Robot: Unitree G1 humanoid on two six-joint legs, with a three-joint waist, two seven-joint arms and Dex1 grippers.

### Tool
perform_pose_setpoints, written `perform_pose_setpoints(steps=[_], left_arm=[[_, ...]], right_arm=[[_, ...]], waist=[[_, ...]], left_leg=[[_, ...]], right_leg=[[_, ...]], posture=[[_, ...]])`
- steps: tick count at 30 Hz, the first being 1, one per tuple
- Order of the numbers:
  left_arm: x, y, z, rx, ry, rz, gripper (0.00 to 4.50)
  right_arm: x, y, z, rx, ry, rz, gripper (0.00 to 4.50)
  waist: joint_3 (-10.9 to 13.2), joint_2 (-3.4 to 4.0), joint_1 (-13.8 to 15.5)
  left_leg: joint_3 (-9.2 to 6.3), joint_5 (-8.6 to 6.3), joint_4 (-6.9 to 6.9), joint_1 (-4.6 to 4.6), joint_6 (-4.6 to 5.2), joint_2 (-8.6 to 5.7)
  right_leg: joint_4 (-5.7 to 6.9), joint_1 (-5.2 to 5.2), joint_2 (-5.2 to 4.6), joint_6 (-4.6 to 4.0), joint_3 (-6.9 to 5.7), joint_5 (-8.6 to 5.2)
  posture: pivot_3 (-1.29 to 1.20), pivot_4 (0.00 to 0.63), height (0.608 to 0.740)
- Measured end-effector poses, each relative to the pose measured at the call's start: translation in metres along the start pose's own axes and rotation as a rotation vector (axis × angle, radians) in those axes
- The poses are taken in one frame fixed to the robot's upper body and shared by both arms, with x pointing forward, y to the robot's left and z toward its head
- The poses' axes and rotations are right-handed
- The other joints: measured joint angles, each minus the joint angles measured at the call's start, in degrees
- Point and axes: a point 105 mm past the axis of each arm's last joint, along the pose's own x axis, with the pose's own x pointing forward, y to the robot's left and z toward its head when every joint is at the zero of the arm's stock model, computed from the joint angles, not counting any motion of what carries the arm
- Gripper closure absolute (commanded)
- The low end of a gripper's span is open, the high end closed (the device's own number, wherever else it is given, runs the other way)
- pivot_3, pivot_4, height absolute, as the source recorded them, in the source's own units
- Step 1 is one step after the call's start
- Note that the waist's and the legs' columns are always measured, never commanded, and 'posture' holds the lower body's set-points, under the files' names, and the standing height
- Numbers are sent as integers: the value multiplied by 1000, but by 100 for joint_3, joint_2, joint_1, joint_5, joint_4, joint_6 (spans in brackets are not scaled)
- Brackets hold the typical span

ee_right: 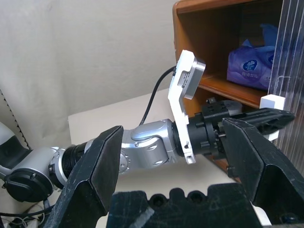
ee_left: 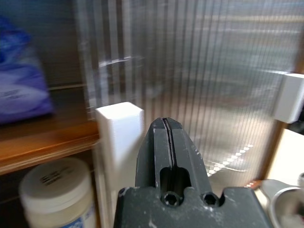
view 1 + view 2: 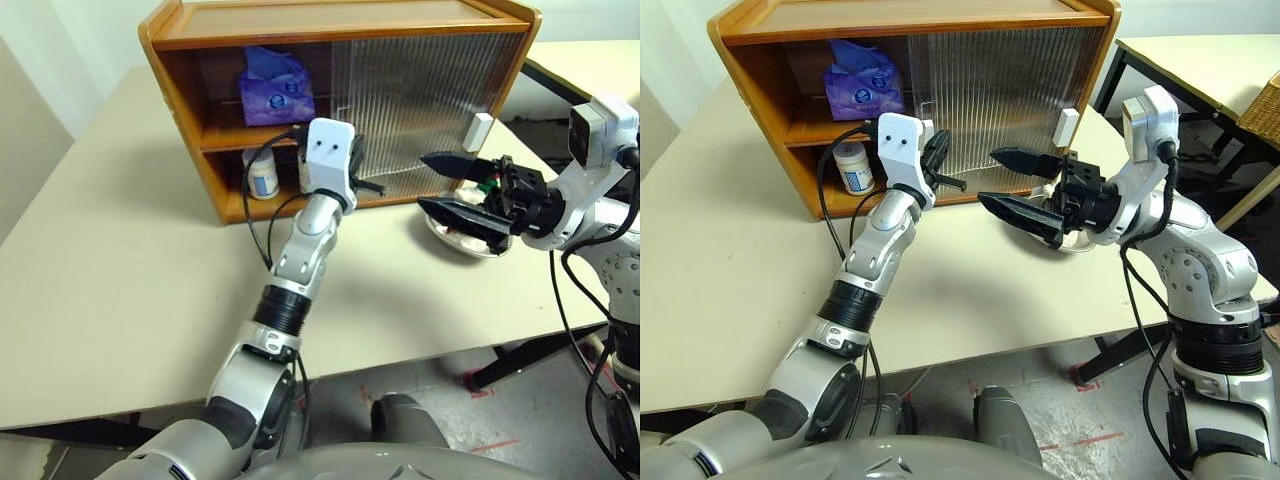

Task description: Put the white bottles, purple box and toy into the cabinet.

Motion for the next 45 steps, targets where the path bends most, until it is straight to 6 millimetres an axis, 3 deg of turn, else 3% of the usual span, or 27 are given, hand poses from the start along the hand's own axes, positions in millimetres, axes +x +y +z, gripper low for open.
perform_pose_setpoints(steps=[9,32,45], left_arm=[[-10,13,-17,15,42,52,4474],[-3,11,-12,4,30,49,4474],[-6,38,-2,12,-6,216,4474]], right_arm=[[1,-1,2,0,1,10,0],[1,-2,1,8,1,15,0],[1,-2,1,9,1,15,0]], waist=[[0,0,-8],[0,0,0],[0,0,-23]], left_leg=[[0,-2,0,4,-3,1],[0,-3,0,2,-5,-2],[1,-4,0,6,-7,1]], right_leg=[[4,0,1,-2,0,1],[1,0,1,1,1,5],[3,-1,7,0,2,9]], posture=[[-66,0,740],[-75,0,740],[-61,0,740]])
